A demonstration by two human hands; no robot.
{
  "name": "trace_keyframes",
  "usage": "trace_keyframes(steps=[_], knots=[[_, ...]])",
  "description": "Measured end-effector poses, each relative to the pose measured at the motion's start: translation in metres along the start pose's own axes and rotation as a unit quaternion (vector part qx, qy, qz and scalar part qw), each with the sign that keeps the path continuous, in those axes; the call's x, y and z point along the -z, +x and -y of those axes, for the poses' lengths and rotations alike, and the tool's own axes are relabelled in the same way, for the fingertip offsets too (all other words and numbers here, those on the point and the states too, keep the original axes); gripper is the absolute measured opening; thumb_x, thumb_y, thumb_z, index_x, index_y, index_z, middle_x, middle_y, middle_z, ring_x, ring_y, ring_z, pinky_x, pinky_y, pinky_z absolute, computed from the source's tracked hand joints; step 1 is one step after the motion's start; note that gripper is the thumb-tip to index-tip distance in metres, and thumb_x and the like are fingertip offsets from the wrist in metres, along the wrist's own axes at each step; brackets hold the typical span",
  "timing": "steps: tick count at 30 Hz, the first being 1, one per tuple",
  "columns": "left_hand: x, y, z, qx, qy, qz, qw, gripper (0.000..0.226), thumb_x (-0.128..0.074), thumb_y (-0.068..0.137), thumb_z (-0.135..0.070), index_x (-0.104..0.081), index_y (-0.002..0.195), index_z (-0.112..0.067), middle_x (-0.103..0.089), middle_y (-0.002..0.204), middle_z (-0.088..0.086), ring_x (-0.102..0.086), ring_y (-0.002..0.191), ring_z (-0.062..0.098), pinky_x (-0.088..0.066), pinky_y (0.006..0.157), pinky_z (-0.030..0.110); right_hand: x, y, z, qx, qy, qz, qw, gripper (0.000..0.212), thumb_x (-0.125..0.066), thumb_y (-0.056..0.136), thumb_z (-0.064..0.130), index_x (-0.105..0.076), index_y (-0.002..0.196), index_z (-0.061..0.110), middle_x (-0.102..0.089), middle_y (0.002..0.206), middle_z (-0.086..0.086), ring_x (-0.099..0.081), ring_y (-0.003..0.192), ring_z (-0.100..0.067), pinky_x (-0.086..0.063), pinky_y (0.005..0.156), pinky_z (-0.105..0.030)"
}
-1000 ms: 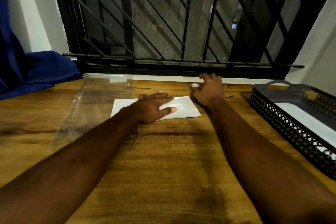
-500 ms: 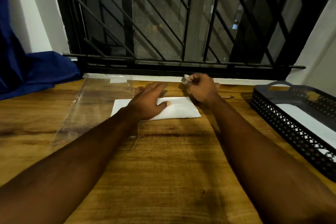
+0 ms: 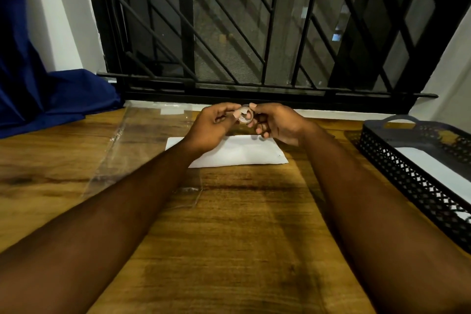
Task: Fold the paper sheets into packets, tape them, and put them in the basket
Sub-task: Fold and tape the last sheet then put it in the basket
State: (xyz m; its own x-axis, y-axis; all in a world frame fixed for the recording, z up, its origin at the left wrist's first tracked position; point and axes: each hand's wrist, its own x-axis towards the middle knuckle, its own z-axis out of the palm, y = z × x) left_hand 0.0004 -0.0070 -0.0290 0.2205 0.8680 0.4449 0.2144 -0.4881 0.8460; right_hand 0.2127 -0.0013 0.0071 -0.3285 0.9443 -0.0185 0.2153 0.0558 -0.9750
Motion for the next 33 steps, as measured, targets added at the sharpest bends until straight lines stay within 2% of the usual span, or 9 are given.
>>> trace_keyframes(steps=[4,8,11,13,15,19,25,29,33], knots=[[-0.002,-0.003,-0.004,0.029,-0.058,0.004,0.998,0.034,-0.06,0.103,-0.02,-0.065,0.135,-0.009,-0.076,0.115,0.008,-0.076,0.092,0.017,-0.057,0.072,0.021,-0.003,0.002,0.0,-0.006,-0.014,0.005,1.0,0.04,-0.053,0.109,0.039,-0.07,0.122,0.005,-0.067,0.085,-0.004,-0.056,0.067,-0.013,-0.035,0.06,-0.029],[-0.001,-0.004,-0.002,0.063,-0.067,-0.016,0.996,0.029,-0.062,0.103,-0.026,-0.07,0.128,-0.015,-0.079,0.106,0.005,-0.076,0.096,0.026,-0.054,0.078,0.039,-0.004,0.005,-0.002,-0.006,-0.032,-0.026,0.999,0.048,-0.052,0.108,0.045,-0.068,0.125,0.003,-0.068,0.083,-0.003,-0.057,0.064,-0.014,-0.037,0.057,-0.029],[0.001,-0.004,0.0,0.09,-0.091,-0.047,0.991,0.026,-0.066,0.1,-0.026,-0.072,0.123,-0.016,-0.08,0.103,0.005,-0.078,0.094,0.025,-0.053,0.08,0.042,-0.006,0.004,-0.001,0.018,-0.052,-0.077,0.995,0.044,-0.053,0.108,0.04,-0.069,0.126,0.003,-0.07,0.084,-0.002,-0.058,0.062,-0.012,-0.04,0.057,-0.028],[0.002,-0.004,0.0,0.096,-0.105,-0.068,0.987,0.026,-0.069,0.099,-0.028,-0.073,0.121,-0.015,-0.08,0.103,0.005,-0.078,0.092,0.023,-0.056,0.082,0.041,-0.006,0.003,-0.002,0.042,-0.057,-0.103,0.992,0.033,-0.058,0.107,0.03,-0.072,0.123,0.005,-0.072,0.089,-0.003,-0.061,0.062,-0.01,-0.047,0.053,-0.021],[0.004,-0.004,0.0,0.109,-0.122,-0.081,0.983,0.027,-0.071,0.097,-0.026,-0.072,0.119,-0.011,-0.08,0.103,0.005,-0.079,0.091,0.022,-0.061,0.076,0.032,-0.007,0.003,-0.003,0.063,-0.08,-0.109,0.989,0.023,-0.064,0.104,0.019,-0.074,0.121,0.007,-0.076,0.098,-0.004,-0.068,0.069,-0.008,-0.052,0.056,-0.017],[0.002,-0.006,-0.002,0.123,-0.147,-0.087,0.978,0.028,-0.075,0.093,-0.019,-0.072,0.117,-0.007,-0.08,0.103,0.007,-0.079,0.09,0.021,-0.06,0.067,0.022,-0.015,0.008,-0.011,0.097,-0.114,-0.114,0.982,0.022,-0.075,0.096,0.009,-0.078,0.117,0.007,-0.082,0.101,-0.004,-0.079,0.089,-0.015,-0.063,0.072,-0.025],[0.002,-0.011,-0.004,0.123,-0.161,-0.084,0.976,0.027,-0.075,0.092,-0.015,-0.07,0.115,-0.002,-0.079,0.102,0.011,-0.079,0.085,0.018,-0.055,0.058,0.017,-0.024,0.005,-0.018,0.129,-0.098,-0.142,0.977,0.015,-0.074,0.096,0.006,-0.079,0.109,0.001,-0.081,0.092,-0.013,-0.074,0.07,-0.019,-0.064,0.069,-0.032],[0.002,-0.011,-0.003,0.126,-0.149,-0.086,0.977,0.025,-0.077,0.09,-0.014,-0.072,0.112,-0.003,-0.079,0.099,0.009,-0.079,0.086,0.018,-0.055,0.059,0.017,-0.026,0.005,-0.019,0.118,-0.071,-0.15,0.979,0.008,-0.075,0.095,0.005,-0.08,0.099,0.009,-0.081,0.088,-0.01,-0.073,0.071,-0.024,-0.065,0.07,-0.038],[0.002,-0.009,0.0,0.127,-0.135,-0.094,0.978,0.022,-0.08,0.088,-0.016,-0.073,0.107,-0.007,-0.08,0.096,0.007,-0.079,0.087,0.021,-0.057,0.063,0.02,-0.027,0.006,-0.018,0.131,-0.074,-0.172,0.974,0.013,-0.073,0.094,-0.003,-0.08,0.104,0.001,-0.081,0.085,-0.006,-0.071,0.059,-0.011,-0.062,0.06,-0.025]])
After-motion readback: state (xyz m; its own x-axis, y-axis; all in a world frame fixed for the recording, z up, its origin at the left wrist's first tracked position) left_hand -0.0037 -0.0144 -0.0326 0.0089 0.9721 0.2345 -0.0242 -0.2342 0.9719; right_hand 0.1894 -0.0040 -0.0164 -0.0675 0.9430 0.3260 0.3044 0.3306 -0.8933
